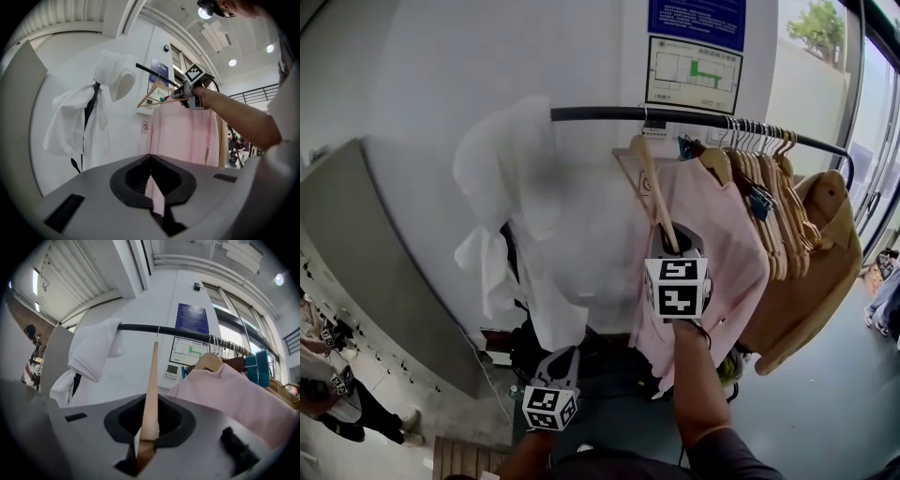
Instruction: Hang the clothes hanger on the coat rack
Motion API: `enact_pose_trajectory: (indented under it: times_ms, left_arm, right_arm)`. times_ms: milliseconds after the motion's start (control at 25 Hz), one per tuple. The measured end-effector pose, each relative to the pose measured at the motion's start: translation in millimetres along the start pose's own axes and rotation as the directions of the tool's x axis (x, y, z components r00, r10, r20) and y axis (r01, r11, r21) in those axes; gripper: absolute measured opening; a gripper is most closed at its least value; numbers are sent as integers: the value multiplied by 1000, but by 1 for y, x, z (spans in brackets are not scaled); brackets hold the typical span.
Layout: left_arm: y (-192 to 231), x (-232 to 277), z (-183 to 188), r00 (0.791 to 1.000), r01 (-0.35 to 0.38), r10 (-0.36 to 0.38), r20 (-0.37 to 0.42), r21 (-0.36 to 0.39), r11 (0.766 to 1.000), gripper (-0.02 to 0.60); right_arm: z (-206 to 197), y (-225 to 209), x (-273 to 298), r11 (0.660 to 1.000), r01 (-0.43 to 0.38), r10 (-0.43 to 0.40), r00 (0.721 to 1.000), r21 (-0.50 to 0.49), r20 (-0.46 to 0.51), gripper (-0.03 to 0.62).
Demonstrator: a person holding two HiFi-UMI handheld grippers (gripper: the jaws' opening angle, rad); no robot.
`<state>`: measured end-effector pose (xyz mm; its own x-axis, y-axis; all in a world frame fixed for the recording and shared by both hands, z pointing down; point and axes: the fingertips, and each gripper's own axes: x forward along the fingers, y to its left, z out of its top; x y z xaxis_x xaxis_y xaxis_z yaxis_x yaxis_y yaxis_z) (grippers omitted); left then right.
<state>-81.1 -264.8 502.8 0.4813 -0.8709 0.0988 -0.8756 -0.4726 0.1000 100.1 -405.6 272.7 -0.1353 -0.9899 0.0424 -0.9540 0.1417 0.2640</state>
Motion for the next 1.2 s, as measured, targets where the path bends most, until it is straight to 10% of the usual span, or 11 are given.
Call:
enact_pose_trajectory:
  times_ms: [640, 1200]
  left_arm:
    - [-8, -3, 7, 1000, 12, -12, 10, 11, 1000, 9]
    - [-17, 1, 18, 999, -10, 4, 54, 110, 994, 9]
  right_arm:
    - [21, -7, -84, 998, 53, -44, 966, -29, 257, 186]
    - [-167, 42, -145, 998, 1, -2, 1000, 56, 25, 77]
